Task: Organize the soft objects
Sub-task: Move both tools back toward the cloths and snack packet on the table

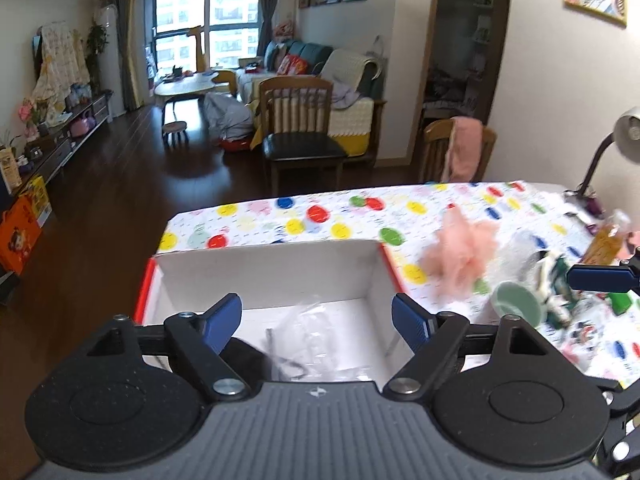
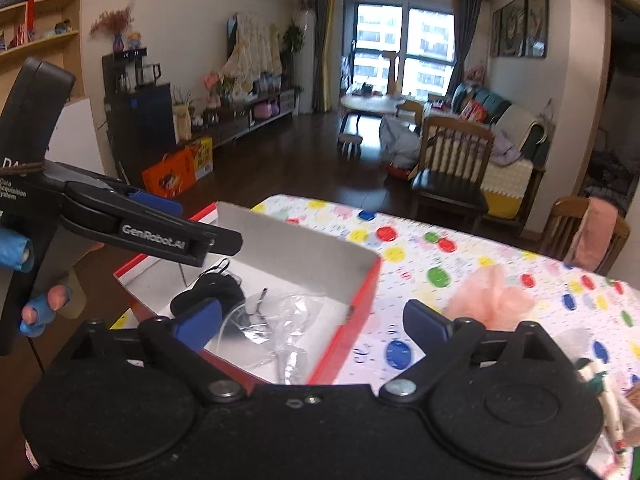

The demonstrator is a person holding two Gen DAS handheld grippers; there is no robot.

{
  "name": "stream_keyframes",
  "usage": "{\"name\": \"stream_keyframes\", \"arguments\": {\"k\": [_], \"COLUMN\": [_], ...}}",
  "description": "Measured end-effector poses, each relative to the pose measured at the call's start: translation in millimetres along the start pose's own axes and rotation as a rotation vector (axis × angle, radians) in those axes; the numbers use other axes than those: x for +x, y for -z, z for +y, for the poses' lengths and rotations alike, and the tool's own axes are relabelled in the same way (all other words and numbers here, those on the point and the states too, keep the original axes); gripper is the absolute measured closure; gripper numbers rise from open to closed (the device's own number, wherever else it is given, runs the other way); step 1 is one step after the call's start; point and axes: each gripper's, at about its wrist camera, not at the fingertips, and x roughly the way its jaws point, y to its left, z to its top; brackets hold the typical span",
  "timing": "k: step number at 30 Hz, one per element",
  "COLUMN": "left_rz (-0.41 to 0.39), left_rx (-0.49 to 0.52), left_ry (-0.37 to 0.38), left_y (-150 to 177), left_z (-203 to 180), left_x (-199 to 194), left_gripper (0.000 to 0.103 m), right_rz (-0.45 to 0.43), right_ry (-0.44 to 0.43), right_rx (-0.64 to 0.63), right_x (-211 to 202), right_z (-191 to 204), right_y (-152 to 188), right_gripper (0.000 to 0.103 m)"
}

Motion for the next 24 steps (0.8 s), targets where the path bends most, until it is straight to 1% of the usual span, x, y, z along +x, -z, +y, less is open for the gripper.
{"name": "stream_keyframes", "arguments": {"k": [2, 4, 7, 10, 14, 18, 24], "left_rz": [-0.013, -0.027, -0.046, -0.055, -0.081, -0.090, -0.081], "left_rx": [-0.002, -0.003, 0.008, 0.015, 0.008, 0.000, 0.017], "left_ry": [0.020, 0.042, 0.055, 0.076, 0.138, 0.187, 0.209], "left_y": [-0.4, -0.6, 1.2, 4.6, 10.1, 15.1, 23.2], "left_z": [-10.7, -22.4, -42.5, -62.3, -87.9, -113.7, -150.6], "left_x": [-8.7, -16.1, -24.7, -30.9, -40.5, -43.9, -39.4], "left_gripper": [0.015, 0.015, 0.013, 0.008, 0.004, 0.003, 0.002], "right_rz": [-0.018, -0.037, -0.058, -0.070, -0.089, -0.102, -0.099], "right_ry": [0.005, 0.013, 0.039, 0.061, 0.113, 0.168, 0.238], "right_rx": [0.017, 0.035, 0.059, 0.101, 0.141, 0.179, 0.204], "right_x": [-13.3, -26.3, -44.1, -59.4, -79.9, -96.7, -113.9], "right_z": [-9.8, -20.8, -38.5, -56.7, -81.7, -107.4, -144.7], "right_y": [4.2, 9.2, 18.0, 28.0, 46.8, 62.3, 85.8], "right_gripper": [0.003, 0.003, 0.001, 0.001, 0.001, 0.001, 0.001]}}
